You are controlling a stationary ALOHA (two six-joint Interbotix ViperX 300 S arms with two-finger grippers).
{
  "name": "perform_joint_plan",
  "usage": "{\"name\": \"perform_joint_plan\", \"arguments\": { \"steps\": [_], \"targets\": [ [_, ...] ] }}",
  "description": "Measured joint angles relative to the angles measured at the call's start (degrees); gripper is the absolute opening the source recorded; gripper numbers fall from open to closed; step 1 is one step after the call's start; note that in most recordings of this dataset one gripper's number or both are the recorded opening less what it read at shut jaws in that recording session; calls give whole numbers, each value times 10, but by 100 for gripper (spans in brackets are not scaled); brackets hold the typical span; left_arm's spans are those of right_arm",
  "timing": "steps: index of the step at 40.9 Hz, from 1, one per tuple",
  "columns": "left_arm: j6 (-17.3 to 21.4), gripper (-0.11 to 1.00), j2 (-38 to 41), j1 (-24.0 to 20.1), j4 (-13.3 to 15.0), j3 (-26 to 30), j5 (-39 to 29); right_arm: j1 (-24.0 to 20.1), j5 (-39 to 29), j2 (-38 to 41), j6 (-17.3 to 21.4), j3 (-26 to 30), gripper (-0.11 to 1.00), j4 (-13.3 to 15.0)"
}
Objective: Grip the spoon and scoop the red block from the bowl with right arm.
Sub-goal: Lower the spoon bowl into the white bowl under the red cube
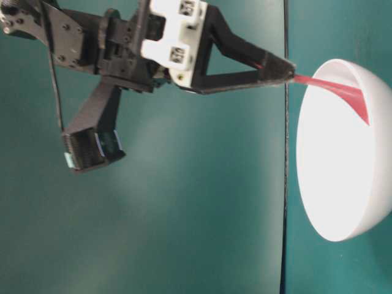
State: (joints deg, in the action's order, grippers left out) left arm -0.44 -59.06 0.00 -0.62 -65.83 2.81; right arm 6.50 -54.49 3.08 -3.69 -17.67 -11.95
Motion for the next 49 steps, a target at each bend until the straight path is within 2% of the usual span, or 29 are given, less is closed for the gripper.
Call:
{"name": "perform_joint_plan", "arguments": {
  "steps": [13, 29, 49],
  "targets": [
    [0, 0, 0, 0, 0, 2, 0, 1, 17, 16, 3, 0, 24, 18],
    [0, 0, 0, 0, 1, 2, 0, 27, 4, 16, 39, -6, 22, 41],
    [0, 0, 0, 0, 1, 1, 0, 8, 11, 16, 34, -3, 22, 34]
  ]
}}
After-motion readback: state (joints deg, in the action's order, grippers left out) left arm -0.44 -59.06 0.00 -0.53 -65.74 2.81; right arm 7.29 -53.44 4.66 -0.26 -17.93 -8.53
